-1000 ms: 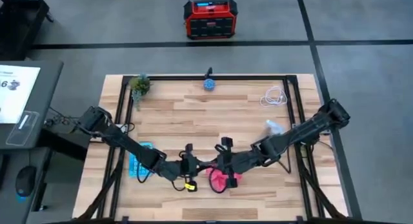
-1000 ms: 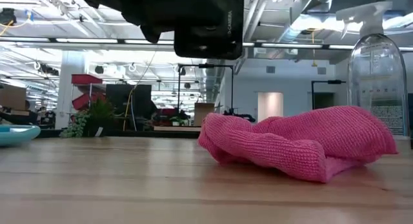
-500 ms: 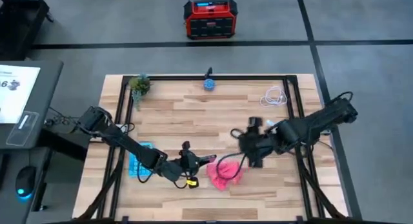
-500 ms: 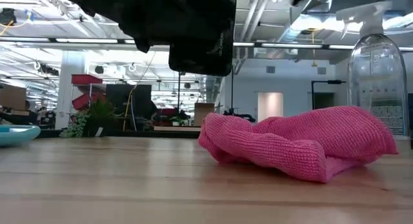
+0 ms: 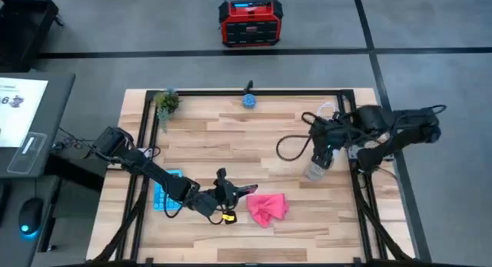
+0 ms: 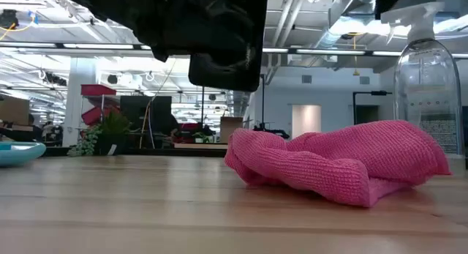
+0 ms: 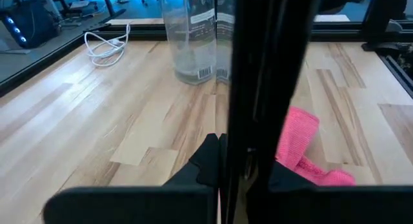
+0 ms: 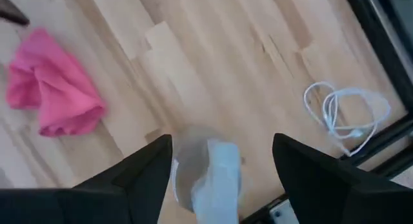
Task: Apply microfiber cloth
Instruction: Spray the back of the black cellphone using transparent spray bottle
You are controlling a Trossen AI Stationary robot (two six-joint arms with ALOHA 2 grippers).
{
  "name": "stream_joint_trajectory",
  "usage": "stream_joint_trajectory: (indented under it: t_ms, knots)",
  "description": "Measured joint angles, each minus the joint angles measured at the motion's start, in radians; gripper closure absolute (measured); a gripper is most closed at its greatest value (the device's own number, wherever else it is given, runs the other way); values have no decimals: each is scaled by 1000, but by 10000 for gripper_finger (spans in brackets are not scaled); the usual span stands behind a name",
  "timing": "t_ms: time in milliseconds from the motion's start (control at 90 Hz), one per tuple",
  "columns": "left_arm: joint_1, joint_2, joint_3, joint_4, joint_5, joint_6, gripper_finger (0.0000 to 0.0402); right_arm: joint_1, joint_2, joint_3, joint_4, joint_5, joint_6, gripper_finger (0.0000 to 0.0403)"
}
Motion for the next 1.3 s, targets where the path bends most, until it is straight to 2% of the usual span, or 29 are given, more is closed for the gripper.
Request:
stream_joint_trajectory:
  t_ms: [167, 344, 467, 578, 700, 756, 1044, 1300]
  knots:
    - [0, 0, 0, 0, 4, 0, 395, 4, -19, -24, 1, -98, 15, 148]
    - [-3, 0, 0, 0, 5, 0, 395, 33, -36, -139, 0, -173, 21, 160]
    - [-3, 0, 0, 1, 6, 0, 394, 52, -38, -196, -1, -180, 29, 178]
    - [-3, 0, 0, 1, 6, 0, 394, 66, -37, -220, -1, -179, 56, 215]
    - [-3, 0, -1, 3, 6, 0, 394, 96, -38, -218, 7, -192, 118, 295]
    - [-3, 0, 0, 3, 6, -1, 394, 120, -38, -215, 7, -192, 144, 302]
    - [-2, 0, -1, 0, 4, -1, 394, 282, 59, -88, 21, -215, 380, 302]
    - [-2, 0, -1, 0, 1, -1, 394, 374, 319, 131, 27, -278, 343, 302]
